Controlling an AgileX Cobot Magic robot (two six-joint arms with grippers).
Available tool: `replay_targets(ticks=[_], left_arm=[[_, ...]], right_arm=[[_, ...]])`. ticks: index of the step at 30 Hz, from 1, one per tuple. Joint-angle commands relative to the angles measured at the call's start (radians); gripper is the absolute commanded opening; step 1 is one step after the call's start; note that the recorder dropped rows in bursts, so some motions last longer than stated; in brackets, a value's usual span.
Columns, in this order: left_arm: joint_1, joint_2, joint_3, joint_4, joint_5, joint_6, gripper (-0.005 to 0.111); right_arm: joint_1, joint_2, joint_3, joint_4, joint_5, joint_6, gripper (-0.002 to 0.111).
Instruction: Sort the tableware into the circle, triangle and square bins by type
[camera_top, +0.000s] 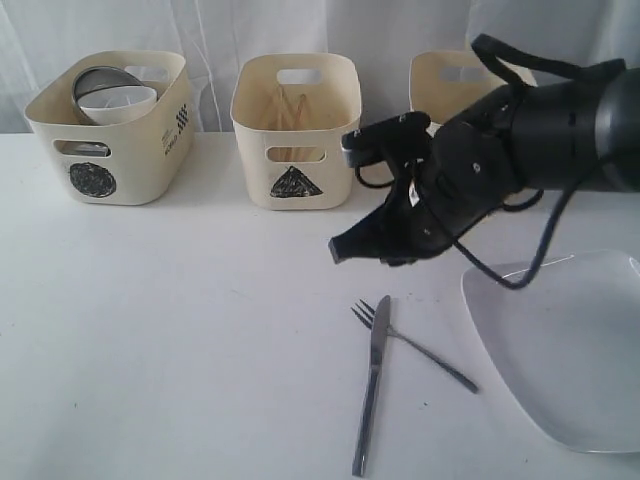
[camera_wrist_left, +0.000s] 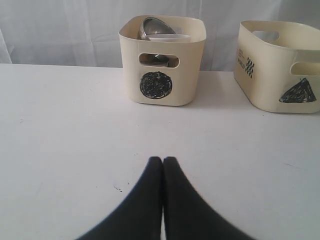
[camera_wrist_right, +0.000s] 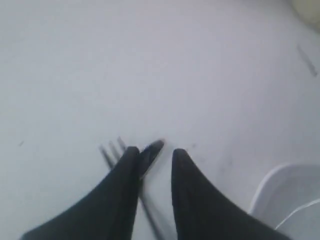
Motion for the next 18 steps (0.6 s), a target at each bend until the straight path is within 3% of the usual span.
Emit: replay_targets(ticks=[1, 6, 12, 18], left_arm=[[0.003, -0.004, 0.003, -0.004, -0.003, 0.000, 0.000], [0.003, -0.004, 0.003, -0.004, -0.003, 0.000, 0.000], [0.003, -0.004, 0.003, -0.004, -0.003, 0.000, 0.000], [0.003, -0.004, 0.003, -0.004, -0.003, 0.000, 0.000]], right_arm=[[0.079, -0.071, 0.108, 0.020, 0.047, 0.251, 0.028], [0.167, -0.078, 0.152, -0.017, 0.112, 0.418, 0.032], [0.242, -0.078, 0.152, -0.059, 0.193, 0.481, 0.054], [0.271, -0.074, 0.179, -0.080, 0.176, 0.706, 0.054]])
